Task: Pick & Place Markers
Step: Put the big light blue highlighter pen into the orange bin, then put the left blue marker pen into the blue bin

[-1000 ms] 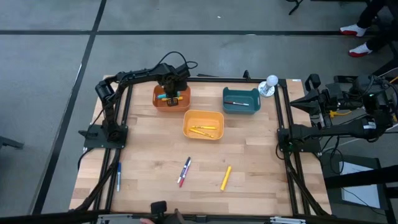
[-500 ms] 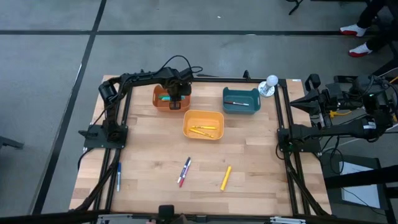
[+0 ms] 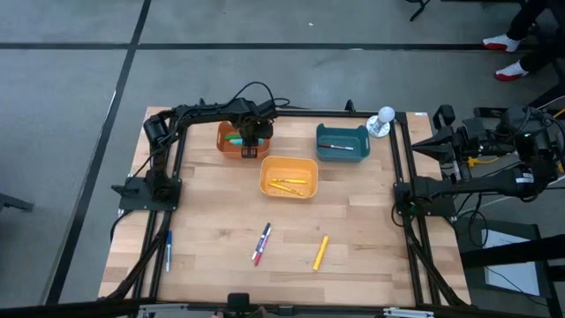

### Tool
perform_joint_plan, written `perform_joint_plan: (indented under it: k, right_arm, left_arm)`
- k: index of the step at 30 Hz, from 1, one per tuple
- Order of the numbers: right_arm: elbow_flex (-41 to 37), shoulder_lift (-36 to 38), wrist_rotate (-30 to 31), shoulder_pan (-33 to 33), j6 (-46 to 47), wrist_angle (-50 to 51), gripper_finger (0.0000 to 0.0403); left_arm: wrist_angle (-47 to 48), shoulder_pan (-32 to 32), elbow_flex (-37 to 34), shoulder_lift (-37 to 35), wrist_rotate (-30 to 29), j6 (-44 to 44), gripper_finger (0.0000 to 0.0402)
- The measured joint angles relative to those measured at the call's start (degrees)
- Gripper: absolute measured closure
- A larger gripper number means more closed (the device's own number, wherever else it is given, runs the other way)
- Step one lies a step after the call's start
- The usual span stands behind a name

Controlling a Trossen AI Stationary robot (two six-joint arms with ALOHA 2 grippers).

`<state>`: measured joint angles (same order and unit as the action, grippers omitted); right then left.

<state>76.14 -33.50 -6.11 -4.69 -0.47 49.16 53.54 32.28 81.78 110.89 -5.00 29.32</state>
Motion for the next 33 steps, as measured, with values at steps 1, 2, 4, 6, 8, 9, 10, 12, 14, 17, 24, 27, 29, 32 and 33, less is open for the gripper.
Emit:
perform_joint_plan:
  k: [1,2,4,6,8,9,10,12,14,17,24,27,29,32,33]
  right_arm:
    - [0.0,0.0,0.0,0.0,0.0,0.0,0.0379]
    - [0.0,0.0,0.0,0.0,0.0,0.0,0.0379]
    - [0.0,0.0,0.0,0.0,0.0,0.0,0.0379]
    - [0.0,0.0,0.0,0.0,0.0,0.0,0.0379]
    - [0.0,0.0,0.0,0.0,0.0,0.0,0.0379]
    - [0.0,0.0,0.0,0.0,0.0,0.0,0.0379]
    - [0.0,0.0,0.0,0.0,0.0,0.0,0.0379]
    - [0.0,0.0,0.0,0.0,0.0,0.0,0.0379]
    - [0.0,0.0,0.0,0.0,0.0,0.0,0.0379]
    - [0.0,0.0,0.0,0.0,0.0,0.0,0.0379]
    - [0.0,0.0,0.0,0.0,0.0,0.0,0.0379]
    - [0.0,0.0,0.0,0.0,0.0,0.0,0.0379]
    - [0.0,0.0,0.0,0.0,0.0,0.0,0.0379]
    - [0.0,0.0,0.0,0.0,0.0,0.0,0.0379]
    - [0.0,0.0,0.0,0.0,0.0,0.0,0.0379]
  left_arm:
    - [0.0,0.0,0.0,0.0,0.0,0.0,0.0343]
    - [0.0,0.0,0.0,0.0,0.0,0.0,0.0343]
    - [0.0,0.0,0.0,0.0,0.0,0.0,0.0339]
    - [0.0,0.0,0.0,0.0,0.0,0.0,0.0331]
    - [0.0,-0.1,0.0,0.0,0.0,0.0,0.0318]
    - [0.1,-0.1,0.0,0.0,0.0,0.0,0.0311]
    - [0.1,-0.2,0.0,0.0,0.0,0.0,0.0304]
    - [0.3,-0.4,0.0,0.0,-0.2,0.0,0.0292]
    - [0.2,-0.4,0.0,0.0,-0.4,0.0,0.0283]
    - [0.2,-0.5,0.0,0.0,-0.4,0.0,0.0274]
    - [0.6,-0.7,0.0,0.0,-0.4,-0.2,0.0272]
    - [0.6,-0.8,0.0,0.0,-0.4,-0.5,0.0274]
    - [0.7,-0.8,0.0,0.0,-0.4,-0.7,0.0274]
    - [0.7,-0.8,0.0,-0.1,-1.5,-1.4,0.0276]
    - [0.7,-0.7,0.0,-0.1,-2.0,-1.5,0.0278]
